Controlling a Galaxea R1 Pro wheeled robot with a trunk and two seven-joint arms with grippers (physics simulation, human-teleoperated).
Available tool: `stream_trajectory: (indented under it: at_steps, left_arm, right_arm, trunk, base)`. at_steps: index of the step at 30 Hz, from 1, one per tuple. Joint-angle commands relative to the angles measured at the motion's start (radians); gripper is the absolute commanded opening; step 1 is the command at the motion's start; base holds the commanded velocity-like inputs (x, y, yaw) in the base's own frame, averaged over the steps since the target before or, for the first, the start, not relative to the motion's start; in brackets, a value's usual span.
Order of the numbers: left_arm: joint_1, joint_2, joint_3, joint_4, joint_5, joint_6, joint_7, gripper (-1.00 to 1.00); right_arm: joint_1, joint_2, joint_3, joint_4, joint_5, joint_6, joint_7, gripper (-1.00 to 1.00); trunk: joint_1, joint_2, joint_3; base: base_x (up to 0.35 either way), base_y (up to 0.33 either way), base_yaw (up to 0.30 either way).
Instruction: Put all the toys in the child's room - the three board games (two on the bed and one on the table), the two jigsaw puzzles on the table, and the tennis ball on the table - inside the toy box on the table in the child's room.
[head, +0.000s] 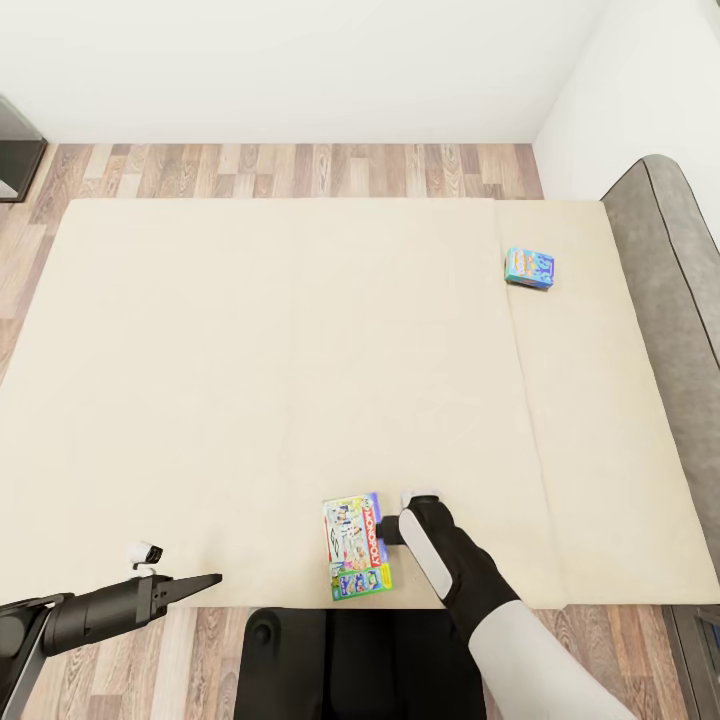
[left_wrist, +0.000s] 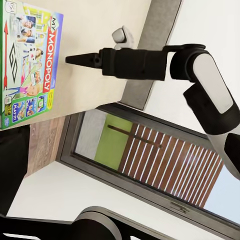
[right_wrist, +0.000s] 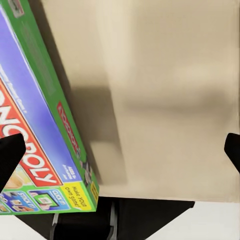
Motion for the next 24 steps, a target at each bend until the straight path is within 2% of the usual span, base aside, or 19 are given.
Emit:
stream_trajectory:
  at_steps: [1,24]
  left_arm:
    - [0.000,0.001,0.000,0.000,-0.001,0.011,-0.004,1.00]
    - [0.000,0.001,0.000,0.000,-0.001,0.010,-0.004,1.00]
  right_arm:
    - [0.000,0.000,0.002,-0.004,-0.010,0.003,-0.011,1.00]
    - [0.000,0.000,0.000,-0.011,-0.012,0.006,-0.005,1.00]
  trunk:
    - [0.001,-0.002,-0.001]
    - [0.001,-0.002,-0.001]
  base:
    - [0.000,0.000,0.000]
    - [0.000,0.000,0.000]
